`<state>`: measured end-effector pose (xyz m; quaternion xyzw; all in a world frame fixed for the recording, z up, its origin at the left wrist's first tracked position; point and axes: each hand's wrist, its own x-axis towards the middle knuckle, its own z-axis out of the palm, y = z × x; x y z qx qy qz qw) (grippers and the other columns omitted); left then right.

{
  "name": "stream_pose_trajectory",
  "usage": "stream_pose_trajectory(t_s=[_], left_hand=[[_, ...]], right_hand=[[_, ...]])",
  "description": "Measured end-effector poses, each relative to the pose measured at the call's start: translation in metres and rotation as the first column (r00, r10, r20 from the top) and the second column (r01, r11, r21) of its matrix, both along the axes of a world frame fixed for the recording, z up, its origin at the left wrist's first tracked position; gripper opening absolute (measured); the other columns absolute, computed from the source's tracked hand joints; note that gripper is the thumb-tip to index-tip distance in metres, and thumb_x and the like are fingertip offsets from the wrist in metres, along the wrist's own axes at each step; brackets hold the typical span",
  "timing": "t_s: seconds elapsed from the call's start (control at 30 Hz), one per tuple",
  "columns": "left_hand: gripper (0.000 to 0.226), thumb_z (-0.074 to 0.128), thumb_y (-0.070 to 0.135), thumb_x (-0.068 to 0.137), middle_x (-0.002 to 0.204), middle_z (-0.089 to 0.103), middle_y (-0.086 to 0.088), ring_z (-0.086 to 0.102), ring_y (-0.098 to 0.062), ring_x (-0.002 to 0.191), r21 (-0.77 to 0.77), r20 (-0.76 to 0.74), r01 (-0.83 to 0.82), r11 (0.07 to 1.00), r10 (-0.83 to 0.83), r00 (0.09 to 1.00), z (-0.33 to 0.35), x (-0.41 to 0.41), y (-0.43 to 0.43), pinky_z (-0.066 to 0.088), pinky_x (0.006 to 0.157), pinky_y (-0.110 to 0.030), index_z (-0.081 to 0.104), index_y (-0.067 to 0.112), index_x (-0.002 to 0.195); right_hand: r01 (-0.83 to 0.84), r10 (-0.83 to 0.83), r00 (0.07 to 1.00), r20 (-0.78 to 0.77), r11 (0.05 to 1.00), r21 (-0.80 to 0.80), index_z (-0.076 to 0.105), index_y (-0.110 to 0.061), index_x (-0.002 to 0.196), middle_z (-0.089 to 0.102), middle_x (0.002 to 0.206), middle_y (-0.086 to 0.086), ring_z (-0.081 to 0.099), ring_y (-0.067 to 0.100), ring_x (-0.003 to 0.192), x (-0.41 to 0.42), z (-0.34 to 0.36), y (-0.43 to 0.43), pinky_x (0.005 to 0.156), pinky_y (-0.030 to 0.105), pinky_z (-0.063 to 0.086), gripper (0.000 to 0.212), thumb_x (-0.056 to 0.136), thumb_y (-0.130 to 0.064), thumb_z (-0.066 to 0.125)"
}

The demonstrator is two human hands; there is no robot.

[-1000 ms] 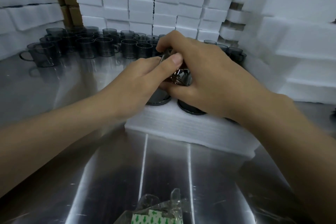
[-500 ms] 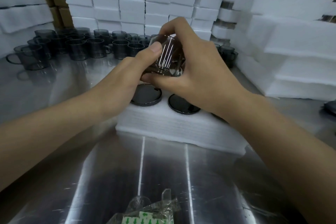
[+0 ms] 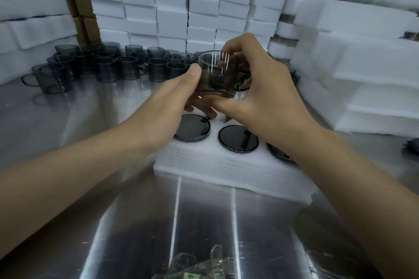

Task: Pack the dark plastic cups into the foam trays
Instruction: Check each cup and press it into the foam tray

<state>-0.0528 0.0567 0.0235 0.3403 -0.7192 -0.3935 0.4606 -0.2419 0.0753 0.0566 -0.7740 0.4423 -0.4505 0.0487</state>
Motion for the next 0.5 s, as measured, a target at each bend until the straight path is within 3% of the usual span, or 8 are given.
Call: stream_pose_trajectory(t_s=[0.17,0.33,0.4,0.5], left_hand=[[0.052,0.025,0.055,0.107,0.109,0.082,0.006,0.078,-0.016,0.093,0.004,-0.044,-0.015,1.0,0.015,0.999,-0.0003,-0.0017,-0.0051,0.043,0.087,-0.034,0.073,0.041,0.118],[0.047,0.025,0.051,0.111,0.103,0.082,0.007,0.079,-0.017,0.089,-0.012,-0.063,-0.041,0.999,0.041,0.997,-0.0009,-0.0026,-0.0045,0.044,0.084,-0.035,0.071,0.041,0.117],[0.045,0.027,0.042,0.116,0.099,0.081,0.007,0.079,-0.016,0.089,-0.015,-0.039,-0.065,0.998,0.065,0.997,0.0,-0.0015,-0.006,0.045,0.083,-0.035,0.071,0.033,0.117],[0.028,0.044,0.025,0.115,0.1,0.081,0.006,0.077,-0.009,0.096,-0.048,0.052,-0.065,0.997,0.067,0.996,-0.0001,0.0003,-0.0081,0.05,0.085,-0.024,0.072,0.029,0.112]], right_hand=[[0.006,-0.005,0.999,0.035,1.0,-0.005,0.059,-0.021,0.114,0.067,0.104,-0.008,0.062,0.008,0.093,-0.0029,0.0021,-0.0023,0.077,0.016,0.045,0.053,0.077,-0.031,0.094],[0.004,-0.003,0.999,0.045,1.0,-0.005,0.062,-0.022,0.107,0.06,0.107,-0.003,0.06,0.012,0.095,-0.0031,0.0032,-0.001,0.078,0.014,0.043,0.048,0.075,-0.036,0.095],[-0.005,0.004,0.999,0.047,1.0,0.014,0.06,-0.02,0.1,0.059,0.103,-0.002,0.059,0.014,0.095,-0.0024,0.004,0.0003,0.079,0.019,0.046,0.047,0.076,-0.043,0.093],[-0.011,0.007,0.995,0.099,0.999,0.036,0.053,-0.012,0.092,0.063,0.092,0.007,0.062,0.023,0.089,-0.0016,0.0056,0.0013,0.079,0.041,0.054,0.048,0.081,-0.039,0.091]])
